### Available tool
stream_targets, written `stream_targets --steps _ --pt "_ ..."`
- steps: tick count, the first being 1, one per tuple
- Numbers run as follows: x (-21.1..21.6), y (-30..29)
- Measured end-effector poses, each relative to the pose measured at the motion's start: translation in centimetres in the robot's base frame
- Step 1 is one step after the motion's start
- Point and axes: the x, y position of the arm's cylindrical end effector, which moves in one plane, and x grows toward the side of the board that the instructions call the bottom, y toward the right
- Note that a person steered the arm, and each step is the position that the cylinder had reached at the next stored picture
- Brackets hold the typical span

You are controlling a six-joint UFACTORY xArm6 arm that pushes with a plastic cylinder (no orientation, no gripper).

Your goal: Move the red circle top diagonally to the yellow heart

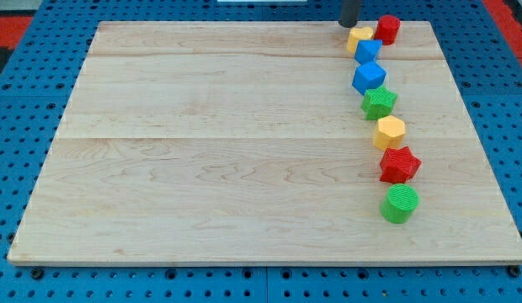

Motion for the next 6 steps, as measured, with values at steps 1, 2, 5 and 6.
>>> stream_targets --steps 1,2,5,6 --pt "0.1 -0.2" --pt "0.0 -0.2" --pt "0.1 0.4" --pt "0.0 0.6"
